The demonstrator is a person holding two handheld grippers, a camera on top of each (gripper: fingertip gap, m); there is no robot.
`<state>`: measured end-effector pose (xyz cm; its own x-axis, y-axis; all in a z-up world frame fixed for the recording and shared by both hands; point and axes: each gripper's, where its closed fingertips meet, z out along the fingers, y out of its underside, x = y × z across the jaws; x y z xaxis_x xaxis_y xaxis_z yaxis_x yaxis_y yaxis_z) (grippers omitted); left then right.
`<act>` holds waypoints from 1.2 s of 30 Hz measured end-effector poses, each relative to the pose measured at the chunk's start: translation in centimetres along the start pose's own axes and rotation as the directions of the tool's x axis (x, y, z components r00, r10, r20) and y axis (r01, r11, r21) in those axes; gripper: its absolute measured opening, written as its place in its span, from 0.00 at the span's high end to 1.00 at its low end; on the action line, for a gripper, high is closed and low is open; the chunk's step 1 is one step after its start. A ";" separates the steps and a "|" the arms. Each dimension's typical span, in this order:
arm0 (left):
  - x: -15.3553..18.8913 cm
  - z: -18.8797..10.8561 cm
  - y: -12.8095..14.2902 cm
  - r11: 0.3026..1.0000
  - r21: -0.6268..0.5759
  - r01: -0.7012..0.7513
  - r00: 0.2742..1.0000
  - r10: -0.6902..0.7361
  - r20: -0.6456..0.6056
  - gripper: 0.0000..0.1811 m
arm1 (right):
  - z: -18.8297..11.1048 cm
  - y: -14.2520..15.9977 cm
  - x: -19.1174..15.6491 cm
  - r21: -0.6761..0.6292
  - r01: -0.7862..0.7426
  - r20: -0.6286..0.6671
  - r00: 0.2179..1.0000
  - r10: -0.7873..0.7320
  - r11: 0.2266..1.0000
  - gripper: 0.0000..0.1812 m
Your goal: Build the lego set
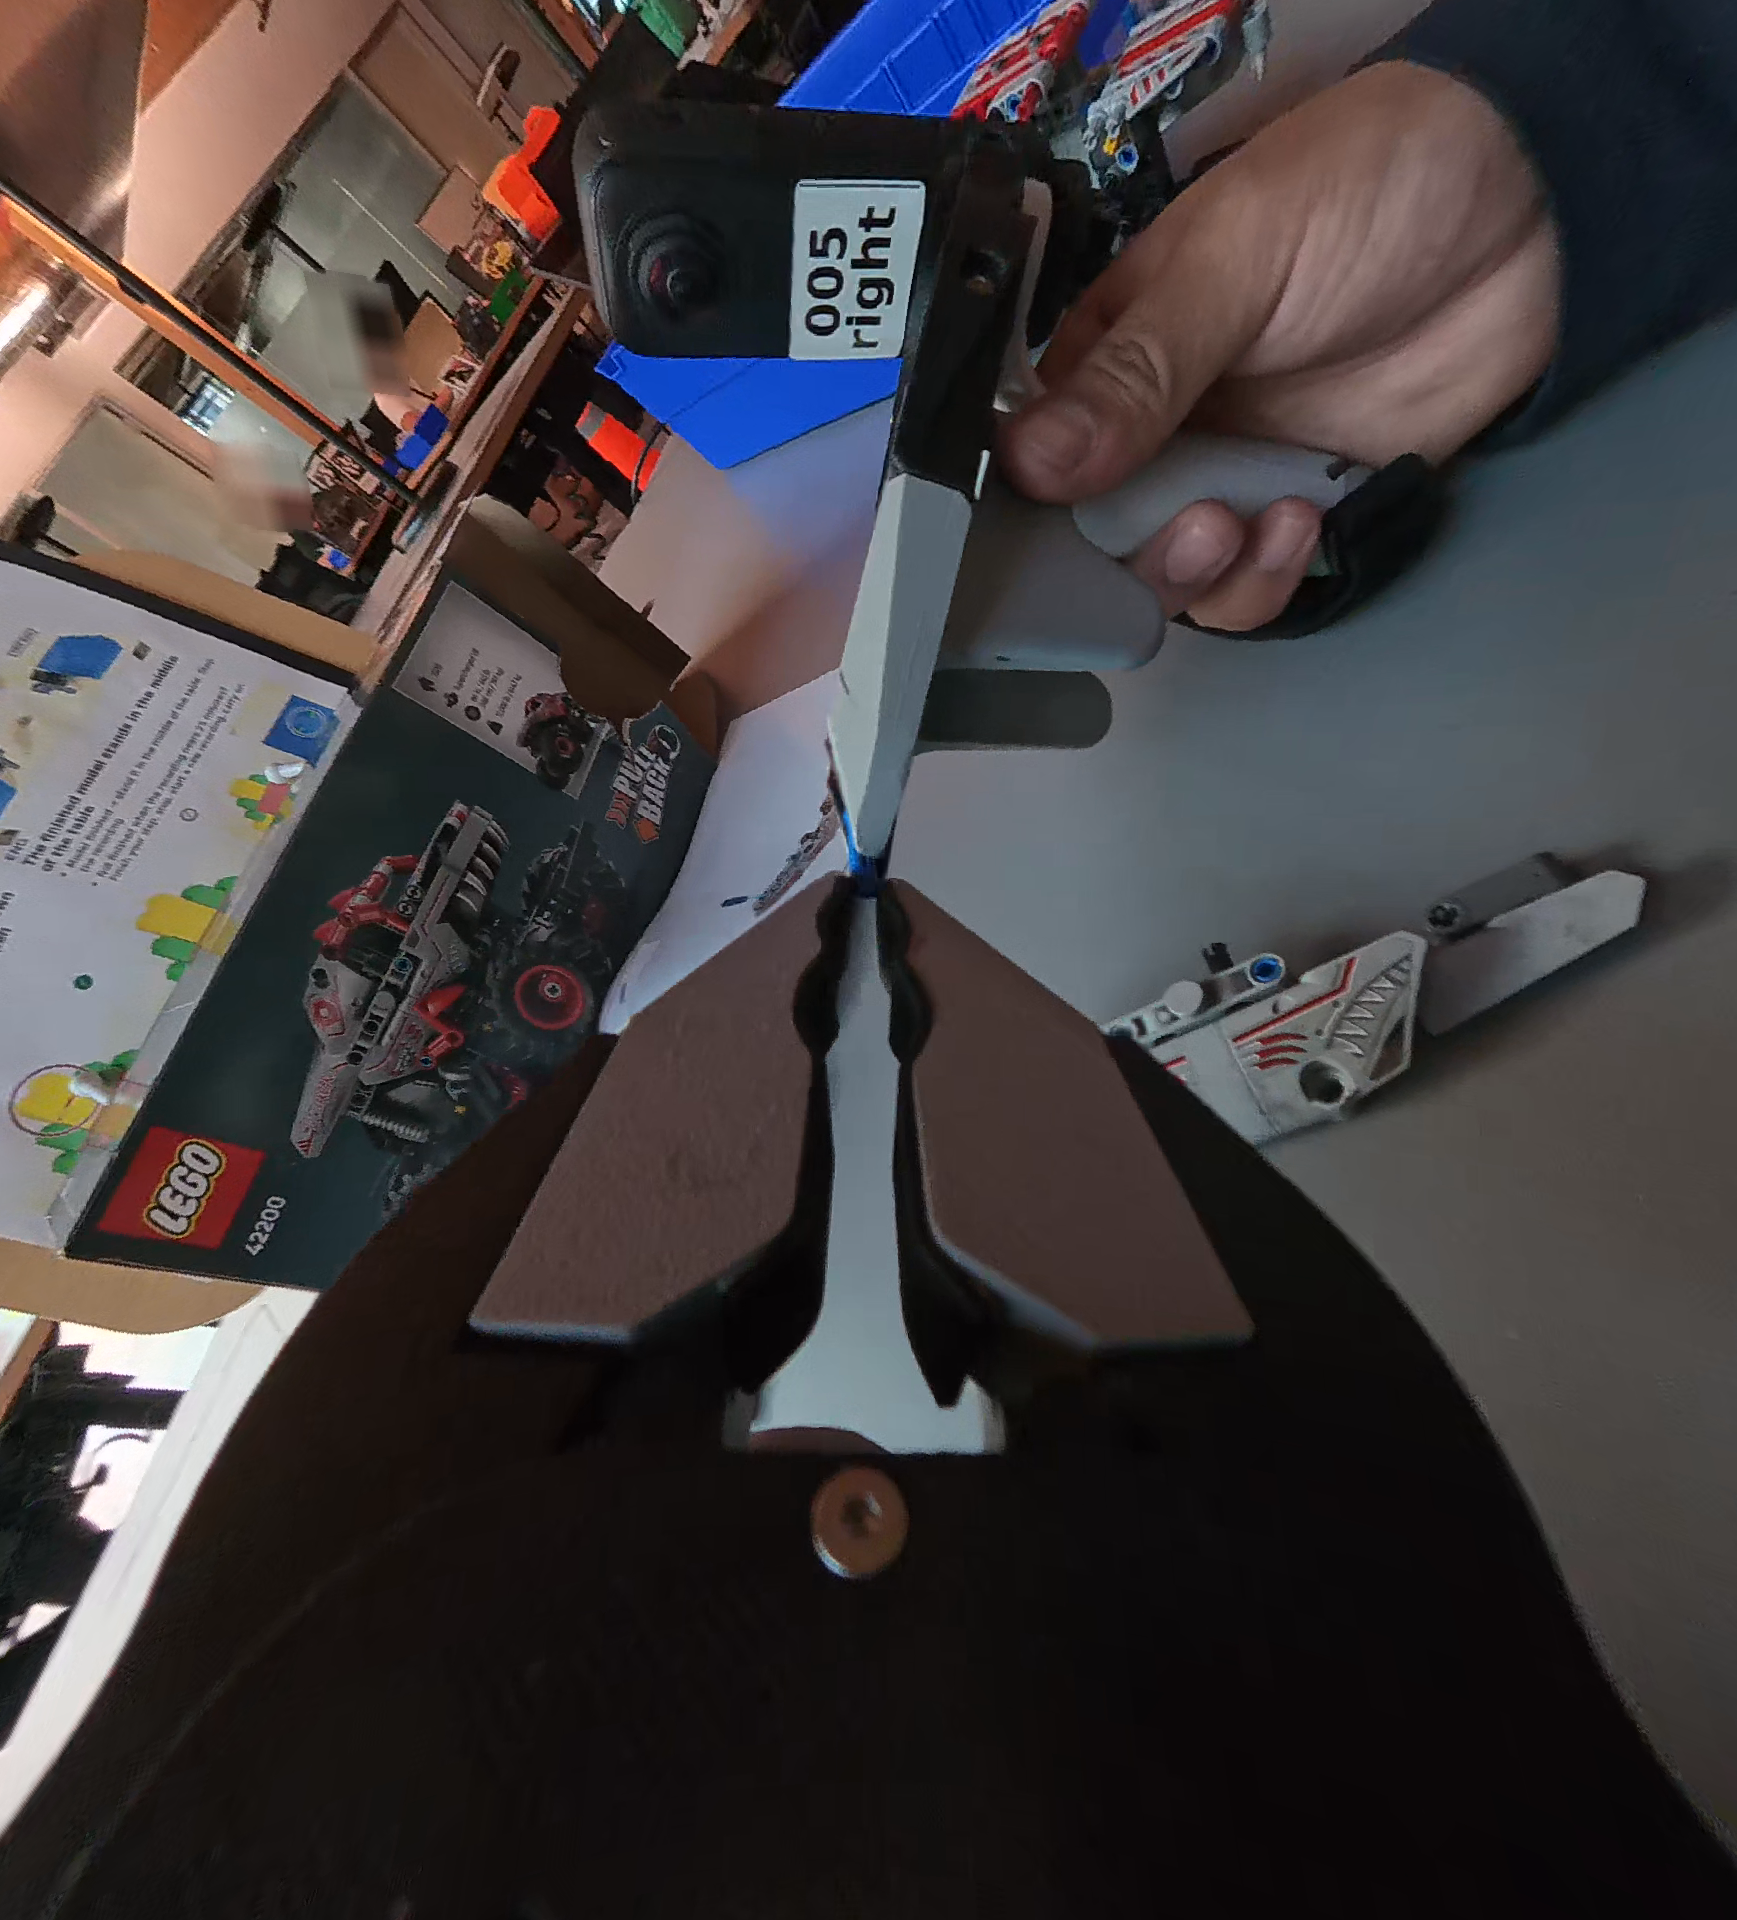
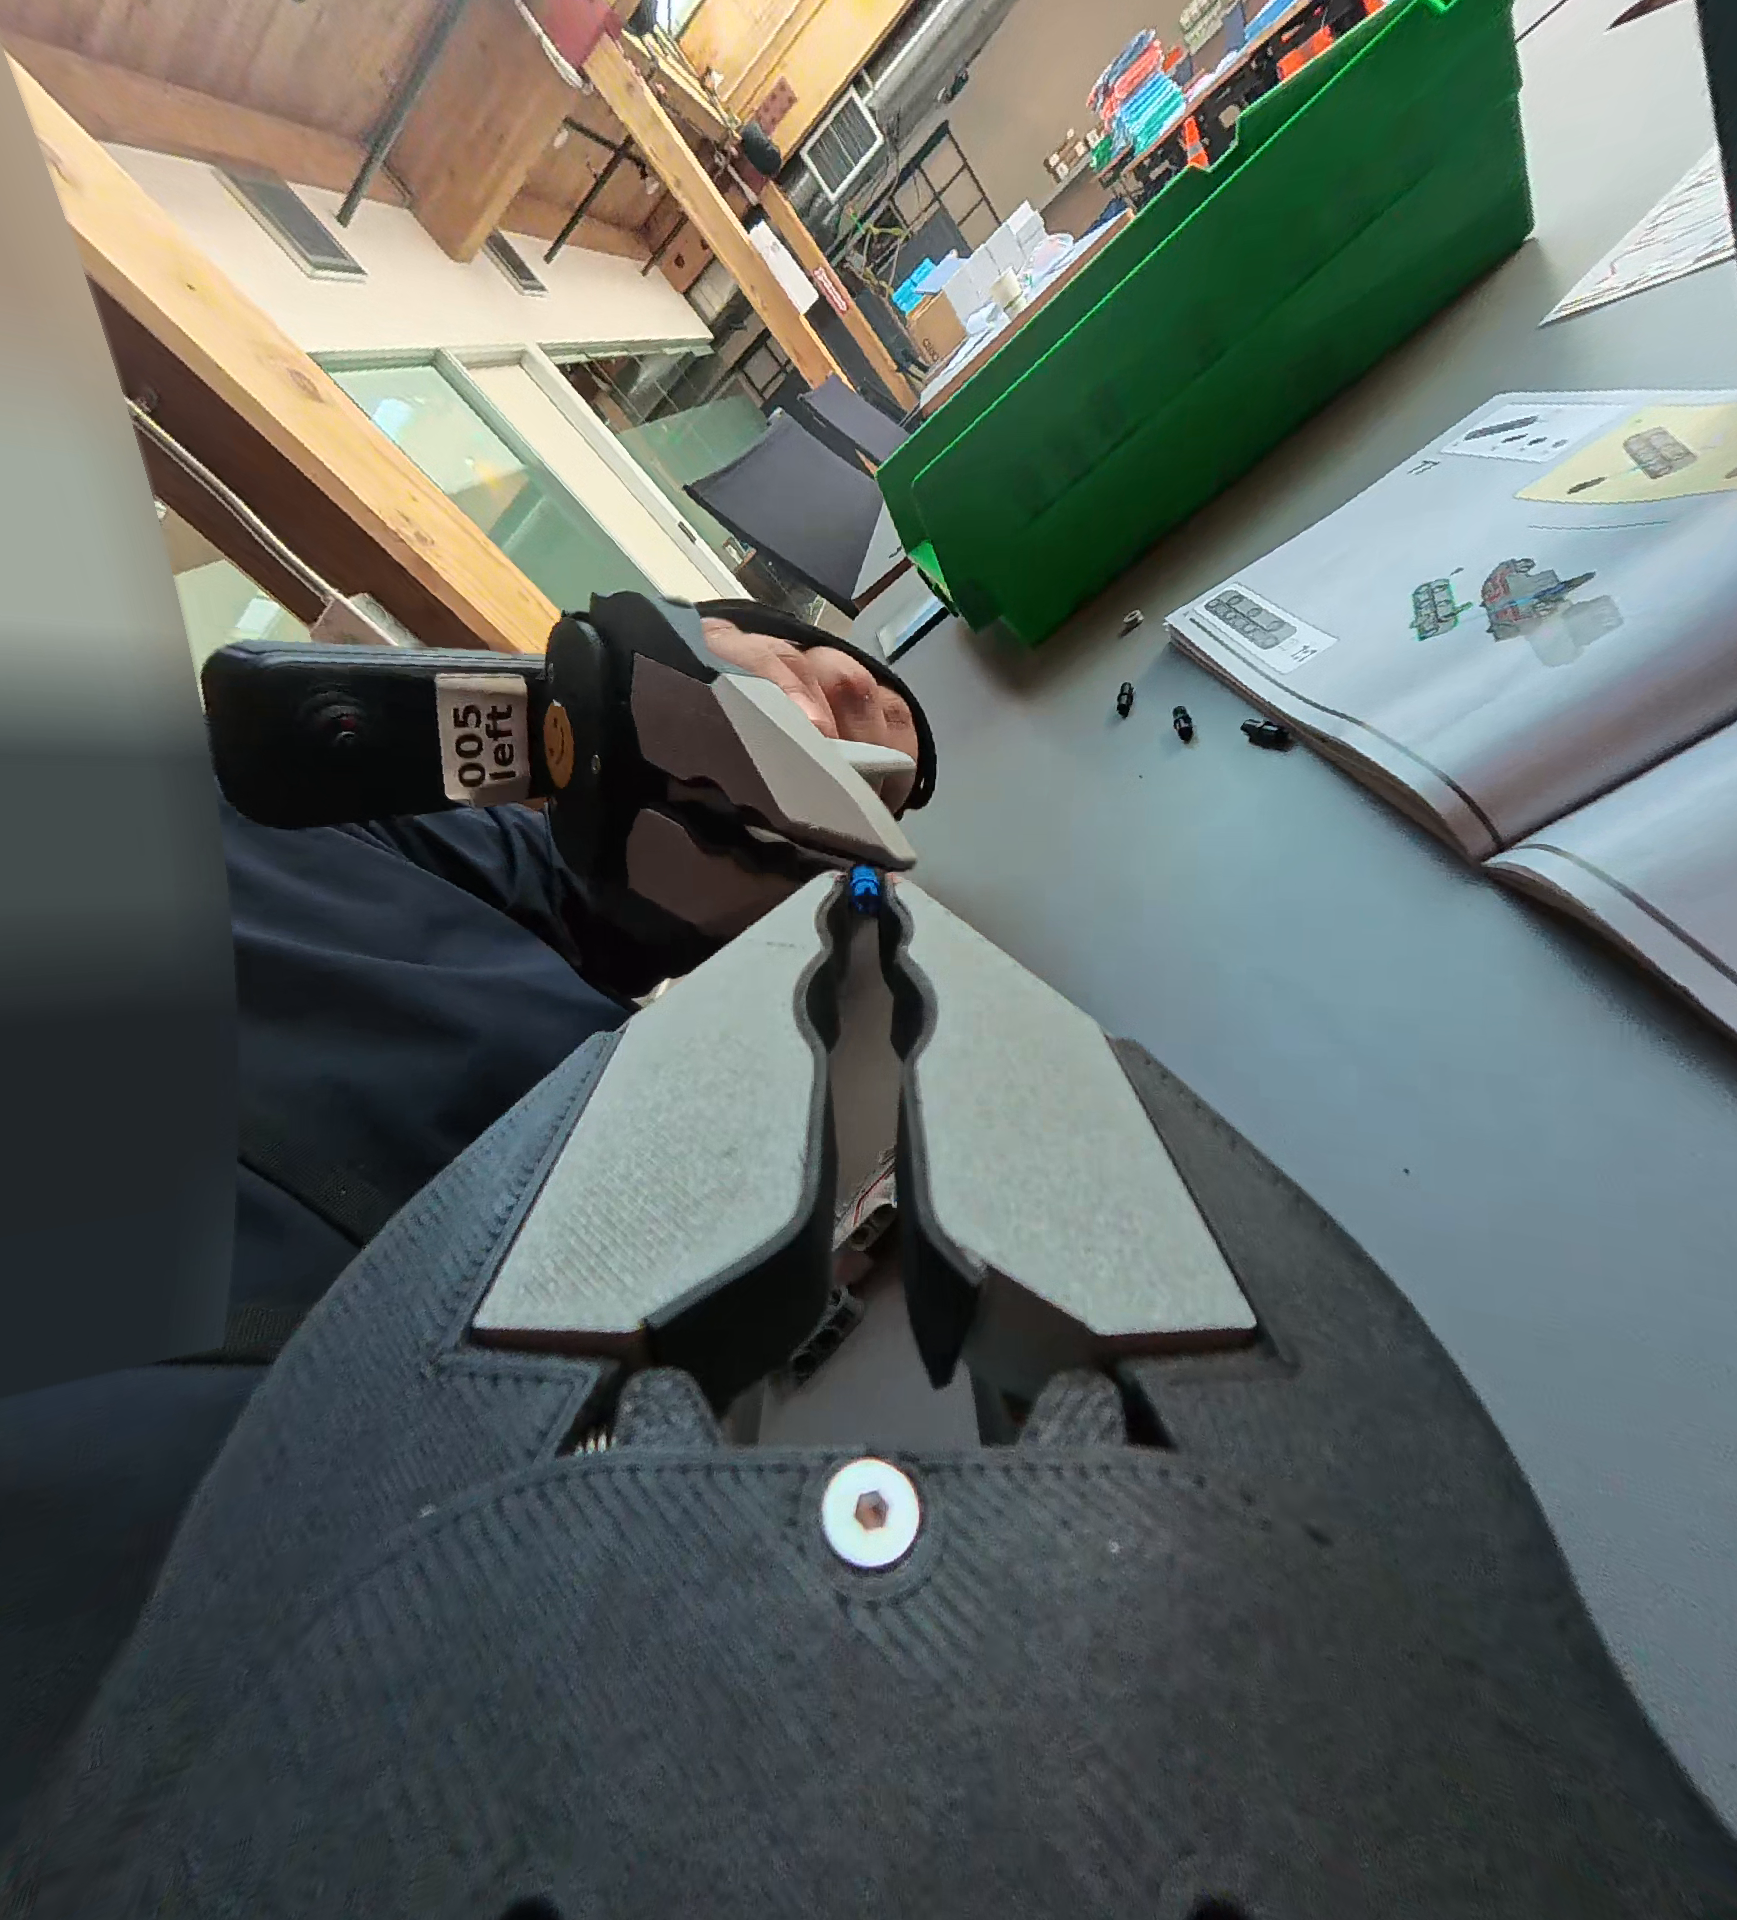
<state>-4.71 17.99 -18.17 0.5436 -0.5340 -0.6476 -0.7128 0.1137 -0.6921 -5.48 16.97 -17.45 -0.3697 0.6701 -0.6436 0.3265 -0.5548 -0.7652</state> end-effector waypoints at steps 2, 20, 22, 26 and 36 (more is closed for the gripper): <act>0.1 0.0 0.1 0.999 -0.011 -0.042 0.999 0.042 0.015 1.00 | 0.0 0.2 0.1 -0.012 0.015 -0.014 1.000 -0.015 1.000 1.00; 1.2 -0.1 0.0 0.993 0.008 -0.119 0.993 0.119 -0.005 0.98 | 0.0 1.4 0.0 -0.121 0.069 -0.024 0.997 -0.072 0.990 0.99; 1.4 0.0 0.3 0.996 0.005 -0.087 0.996 0.087 -0.036 0.99 | -0.4 1.4 0.2 -0.156 0.094 -0.038 0.994 -0.101 0.983 1.00; 1.6 -0.3 0.5 0.998 0.049 -0.025 0.994 0.030 -0.101 0.99 | -1.6 1.3 0.5 -0.252 0.204 -0.079 0.970 -0.230 0.946 0.97; 2.5 0.1 1.5 1.000 0.003 -0.017 0.987 0.018 -0.158 0.99 | -0.8 2.5 1.0 -0.384 0.321 -0.103 0.917 -0.386 0.866 0.99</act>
<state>-4.37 16.96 -20.87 0.4539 -0.6579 -0.6009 -0.7205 0.1258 -0.6819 -4.35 16.60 -20.01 -0.3751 0.8793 -0.2935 0.4980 -0.0758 -0.8638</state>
